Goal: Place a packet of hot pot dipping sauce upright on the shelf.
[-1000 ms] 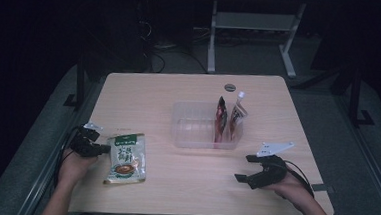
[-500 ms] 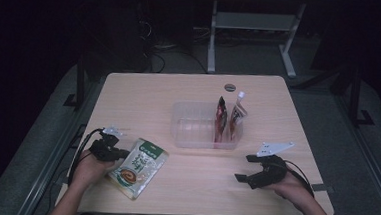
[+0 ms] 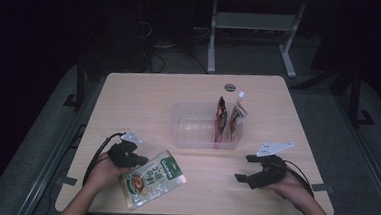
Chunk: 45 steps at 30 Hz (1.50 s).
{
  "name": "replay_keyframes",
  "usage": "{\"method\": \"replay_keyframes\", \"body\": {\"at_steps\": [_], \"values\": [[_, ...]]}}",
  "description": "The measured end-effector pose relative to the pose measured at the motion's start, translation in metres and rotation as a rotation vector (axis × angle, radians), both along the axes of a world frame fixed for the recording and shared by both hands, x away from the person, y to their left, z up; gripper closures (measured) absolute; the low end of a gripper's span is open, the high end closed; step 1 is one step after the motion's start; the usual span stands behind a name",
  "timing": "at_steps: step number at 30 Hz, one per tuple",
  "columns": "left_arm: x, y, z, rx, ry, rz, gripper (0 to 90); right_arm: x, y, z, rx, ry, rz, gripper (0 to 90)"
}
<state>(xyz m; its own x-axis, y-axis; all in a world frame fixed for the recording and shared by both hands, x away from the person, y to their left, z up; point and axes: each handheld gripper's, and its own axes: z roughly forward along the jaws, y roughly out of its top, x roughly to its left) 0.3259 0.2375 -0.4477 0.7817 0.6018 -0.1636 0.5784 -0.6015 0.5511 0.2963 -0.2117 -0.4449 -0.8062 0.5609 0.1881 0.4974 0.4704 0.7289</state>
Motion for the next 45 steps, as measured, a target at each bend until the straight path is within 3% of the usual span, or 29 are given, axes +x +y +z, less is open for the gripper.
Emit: {"method": "replay_keyframes", "body": {"at_steps": [3,7,10,15,18,19,22,23,27,32,35,40,45], "values": [[-0.003,-0.011,0.003,-0.015,-0.009,-0.036,90.0,0.000,0.000,0.000,0.000,0.001,-0.002,13.6],[-0.008,-0.006,0.014,-0.056,-0.029,-0.047,89.2,0.000,-0.001,0.000,0.002,-0.001,-0.004,13.6],[-0.013,-0.004,0.018,-0.074,-0.021,-0.049,76.8,0.001,-0.002,0.000,0.004,-0.004,-0.004,13.6],[-0.028,0.001,0.019,-0.059,-0.029,-0.072,60.2,0.001,-0.002,0.000,0.003,-0.005,-0.002,13.6],[-0.038,0.003,0.016,-0.046,-0.028,-0.063,40.1,0.001,-0.002,-0.001,0.003,-0.004,-0.002,13.6],[-0.044,0.003,0.013,-0.017,-0.043,-0.069,34.5,0.001,-0.002,-0.001,0.003,-0.002,-0.003,13.7],[-0.047,0.002,0.010,-0.003,-0.049,-0.084,27.6,0.001,-0.002,-0.001,0.003,0.003,-0.004,13.6],[-0.048,-0.002,0.006,0.016,-0.056,-0.094,21.2,0.001,-0.002,-0.001,0.002,0.005,-0.004,13.6],[-0.048,-0.009,-0.003,0.046,-0.055,-0.109,13.8,0.001,-0.002,-0.001,0.003,0.001,-0.001,13.6],[-0.048,-0.012,-0.008,0.044,-0.054,-0.125,13.0,0.001,-0.003,-0.001,0.002,0.008,-0.005,13.6],[-0.050,-0.014,-0.009,0.050,-0.076,-0.137,13.7,0.001,-0.002,-0.001,0.002,0.009,-0.003,13.6],[-0.053,-0.018,-0.008,0.067,-0.106,-0.151,22.5,0.001,-0.001,-0.001,0.002,0.007,0.000,13.6],[-0.052,-0.015,-0.005,0.076,-0.128,-0.140,39.5,0.001,-0.001,-0.001,0.001,0.007,0.001,13.8]]}}
